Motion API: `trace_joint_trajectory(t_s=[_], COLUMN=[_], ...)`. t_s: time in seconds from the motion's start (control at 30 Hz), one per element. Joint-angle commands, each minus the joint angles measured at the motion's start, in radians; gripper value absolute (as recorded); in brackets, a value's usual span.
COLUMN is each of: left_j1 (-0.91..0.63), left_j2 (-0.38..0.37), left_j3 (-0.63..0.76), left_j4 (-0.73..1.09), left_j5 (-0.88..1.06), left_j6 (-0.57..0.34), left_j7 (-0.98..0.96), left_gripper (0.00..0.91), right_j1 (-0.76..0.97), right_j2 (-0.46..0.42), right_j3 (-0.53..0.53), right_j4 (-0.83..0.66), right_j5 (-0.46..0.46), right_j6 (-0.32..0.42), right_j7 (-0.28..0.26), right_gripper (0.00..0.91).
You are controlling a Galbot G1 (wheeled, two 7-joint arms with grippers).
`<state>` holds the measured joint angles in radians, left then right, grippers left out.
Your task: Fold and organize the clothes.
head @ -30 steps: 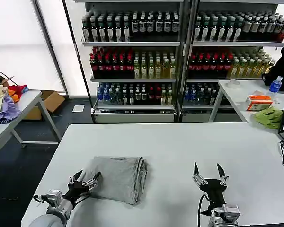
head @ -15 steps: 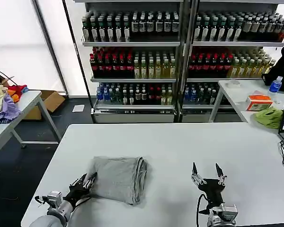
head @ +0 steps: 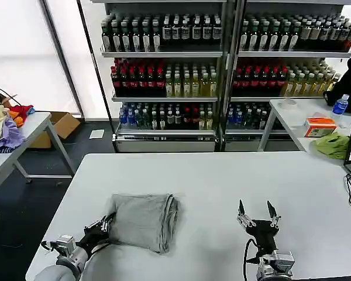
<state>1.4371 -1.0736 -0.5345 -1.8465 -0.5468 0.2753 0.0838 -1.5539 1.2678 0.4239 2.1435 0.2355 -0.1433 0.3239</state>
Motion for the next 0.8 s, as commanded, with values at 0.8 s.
trace_joint_trajectory(t_s=[0.8], left_j1=[0.053], left_j2=[0.143], left_j3=[-0.228], left_j4=[-0.246], left_j5=[-0.047], left_j6=[0.033], left_j7=[-0.042], left_gripper=[0.0], right_j1=[0.025], right_j2=[0.007], right_j3=[0.001], right_j4=[-0.032], right_j5=[0.012], right_j6=[-0.007], right_j7=[0.002], right_gripper=[0.907])
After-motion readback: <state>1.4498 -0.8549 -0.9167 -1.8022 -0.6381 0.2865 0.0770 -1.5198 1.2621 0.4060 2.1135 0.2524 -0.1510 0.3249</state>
